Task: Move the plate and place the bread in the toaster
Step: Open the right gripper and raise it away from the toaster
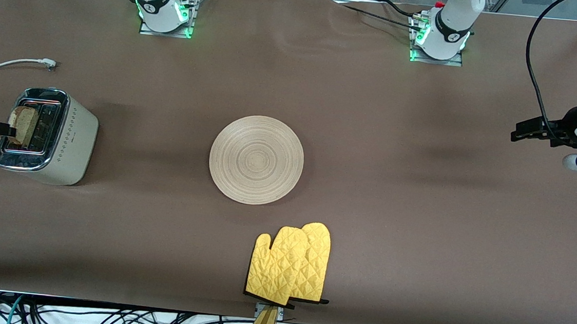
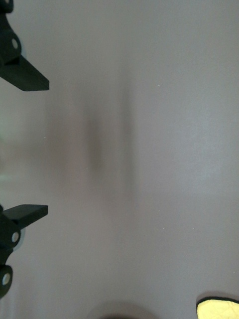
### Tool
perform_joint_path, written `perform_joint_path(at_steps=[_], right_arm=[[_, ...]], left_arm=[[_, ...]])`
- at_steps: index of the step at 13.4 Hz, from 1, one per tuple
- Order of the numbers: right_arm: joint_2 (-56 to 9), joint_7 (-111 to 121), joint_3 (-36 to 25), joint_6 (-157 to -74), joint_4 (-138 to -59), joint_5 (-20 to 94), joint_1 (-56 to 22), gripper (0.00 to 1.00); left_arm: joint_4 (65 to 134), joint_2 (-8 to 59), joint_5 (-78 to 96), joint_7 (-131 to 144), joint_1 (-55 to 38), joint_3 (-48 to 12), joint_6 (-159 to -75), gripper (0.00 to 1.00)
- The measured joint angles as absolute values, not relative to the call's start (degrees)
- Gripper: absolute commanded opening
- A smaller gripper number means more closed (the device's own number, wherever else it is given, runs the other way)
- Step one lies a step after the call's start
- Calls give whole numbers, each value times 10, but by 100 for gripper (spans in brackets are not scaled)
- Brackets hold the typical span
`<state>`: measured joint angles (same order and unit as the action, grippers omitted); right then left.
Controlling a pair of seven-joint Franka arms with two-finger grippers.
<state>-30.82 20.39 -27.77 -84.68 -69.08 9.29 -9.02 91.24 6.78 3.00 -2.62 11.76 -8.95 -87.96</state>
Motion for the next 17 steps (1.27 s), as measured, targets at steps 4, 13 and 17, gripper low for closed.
perform_joint_path(at_steps=[4,13,17], right_arm=[[-287,201,-277,-844,-690,92,-147,100],[-193,191,-124,-897,-751,14,-88,100],[-104,191,-77,-914,-816,12,-39,100]], left_arm=[[913,68,30,-26,118,-90,-880,100],[914,68,30,-26,119,-90,-880,100],[913,66,4,-23,120,-90,-886,100]])
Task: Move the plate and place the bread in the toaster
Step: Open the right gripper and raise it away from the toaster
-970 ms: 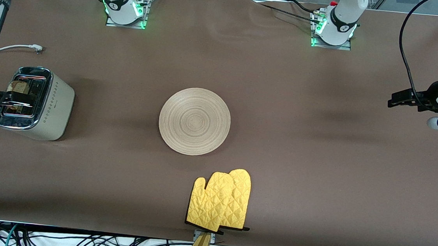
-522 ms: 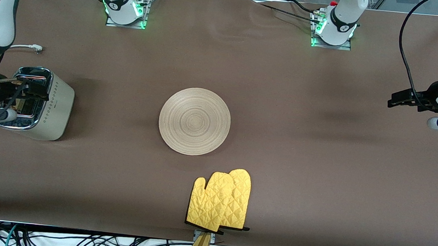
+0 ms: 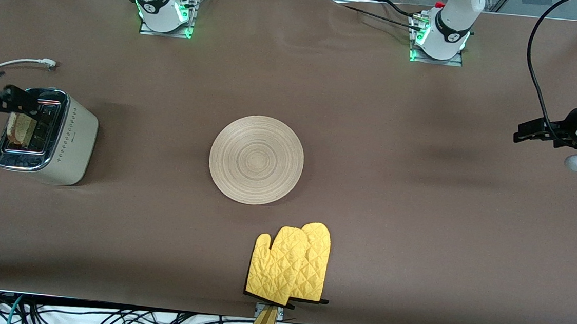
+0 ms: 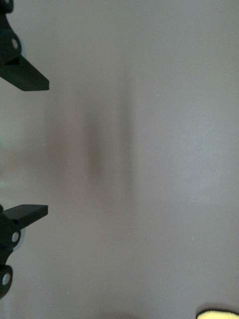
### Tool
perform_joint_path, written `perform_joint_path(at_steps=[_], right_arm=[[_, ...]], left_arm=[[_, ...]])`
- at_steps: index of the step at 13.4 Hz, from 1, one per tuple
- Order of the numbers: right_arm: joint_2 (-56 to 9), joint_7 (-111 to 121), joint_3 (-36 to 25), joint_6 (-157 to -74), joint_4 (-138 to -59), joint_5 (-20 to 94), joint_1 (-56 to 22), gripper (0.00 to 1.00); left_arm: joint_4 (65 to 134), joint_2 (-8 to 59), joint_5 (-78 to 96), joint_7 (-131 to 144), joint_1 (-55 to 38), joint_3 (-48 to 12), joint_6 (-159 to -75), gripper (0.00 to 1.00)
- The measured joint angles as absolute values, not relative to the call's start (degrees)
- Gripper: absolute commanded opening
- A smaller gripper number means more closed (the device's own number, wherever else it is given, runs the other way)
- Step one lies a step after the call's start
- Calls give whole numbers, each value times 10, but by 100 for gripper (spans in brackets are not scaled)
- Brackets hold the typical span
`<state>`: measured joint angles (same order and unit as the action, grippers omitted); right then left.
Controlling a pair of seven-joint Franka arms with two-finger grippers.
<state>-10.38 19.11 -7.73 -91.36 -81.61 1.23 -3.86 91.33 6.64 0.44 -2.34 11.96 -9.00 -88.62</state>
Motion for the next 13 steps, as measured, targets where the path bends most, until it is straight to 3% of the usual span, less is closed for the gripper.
perform_joint_path(at_steps=[4,13], right_arm=[[-20,141,-48,-922,-908,-8,-24,100],[-27,119,-35,-934,-924,-9,-2,100]], left_arm=[[911,52,1,-14,119,-90,-887,100],[917,11,1,-8,100,-81,-886,100]])
